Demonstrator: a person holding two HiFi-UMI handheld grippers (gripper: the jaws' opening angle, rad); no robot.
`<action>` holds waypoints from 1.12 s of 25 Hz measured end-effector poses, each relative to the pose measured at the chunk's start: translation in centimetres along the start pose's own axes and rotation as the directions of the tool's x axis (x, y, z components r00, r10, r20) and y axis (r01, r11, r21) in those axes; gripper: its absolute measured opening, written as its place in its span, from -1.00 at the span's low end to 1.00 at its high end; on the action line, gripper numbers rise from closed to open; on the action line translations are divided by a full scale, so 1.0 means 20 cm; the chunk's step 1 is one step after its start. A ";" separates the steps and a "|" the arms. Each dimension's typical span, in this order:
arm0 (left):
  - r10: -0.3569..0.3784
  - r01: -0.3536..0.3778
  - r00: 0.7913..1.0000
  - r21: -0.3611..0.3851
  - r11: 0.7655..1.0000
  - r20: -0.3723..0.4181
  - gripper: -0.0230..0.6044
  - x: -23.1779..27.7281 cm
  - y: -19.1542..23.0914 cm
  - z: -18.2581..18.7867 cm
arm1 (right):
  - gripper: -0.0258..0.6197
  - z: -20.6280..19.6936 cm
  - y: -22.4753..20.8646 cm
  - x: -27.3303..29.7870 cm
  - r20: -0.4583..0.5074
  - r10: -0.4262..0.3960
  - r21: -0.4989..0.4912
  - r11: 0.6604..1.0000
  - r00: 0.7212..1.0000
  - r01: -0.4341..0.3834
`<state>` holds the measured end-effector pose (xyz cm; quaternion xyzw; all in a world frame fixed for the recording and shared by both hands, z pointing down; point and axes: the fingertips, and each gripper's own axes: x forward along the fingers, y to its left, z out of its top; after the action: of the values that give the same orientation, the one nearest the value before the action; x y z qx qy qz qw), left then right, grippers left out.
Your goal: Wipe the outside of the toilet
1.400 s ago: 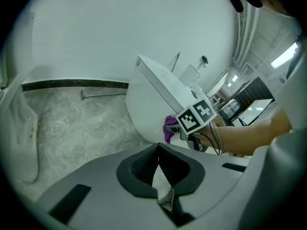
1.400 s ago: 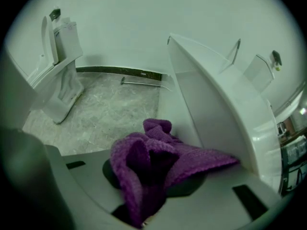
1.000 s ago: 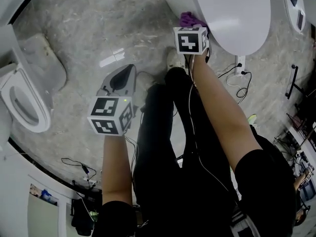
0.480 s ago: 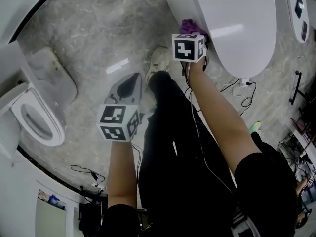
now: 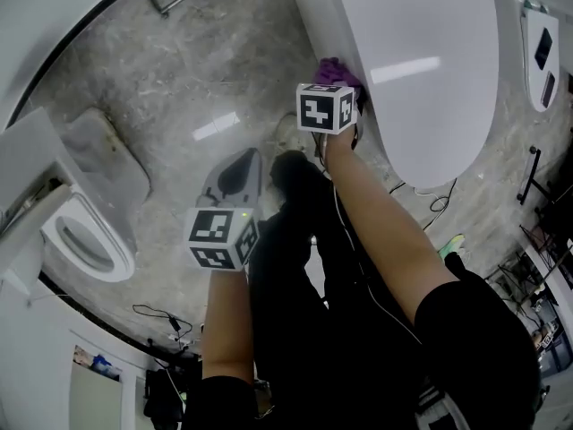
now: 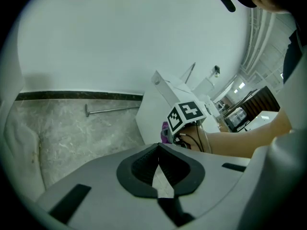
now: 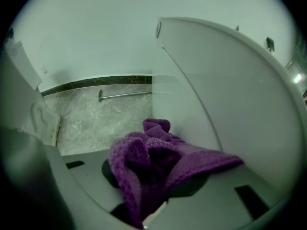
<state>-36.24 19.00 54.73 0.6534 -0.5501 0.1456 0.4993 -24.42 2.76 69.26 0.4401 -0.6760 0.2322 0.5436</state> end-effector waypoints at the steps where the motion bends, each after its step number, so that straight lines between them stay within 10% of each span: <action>1: 0.002 -0.002 1.000 -0.002 1.000 0.001 -0.90 0.01 0.01 0.04 | -0.52 0.02 0.01 0.01 -0.010 0.000 0.007 1.000 1.000 0.000; 28: -0.140 0.156 0.983 0.143 0.977 -0.118 -0.90 0.19 0.48 0.79 | -0.51 0.74 0.14 0.26 -0.106 -0.062 0.107 0.992 0.992 0.074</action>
<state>-48.85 5.01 55.10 0.7199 -0.4596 0.1840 0.4865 -34.74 -9.38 70.14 0.4798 -0.6179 0.2728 0.5599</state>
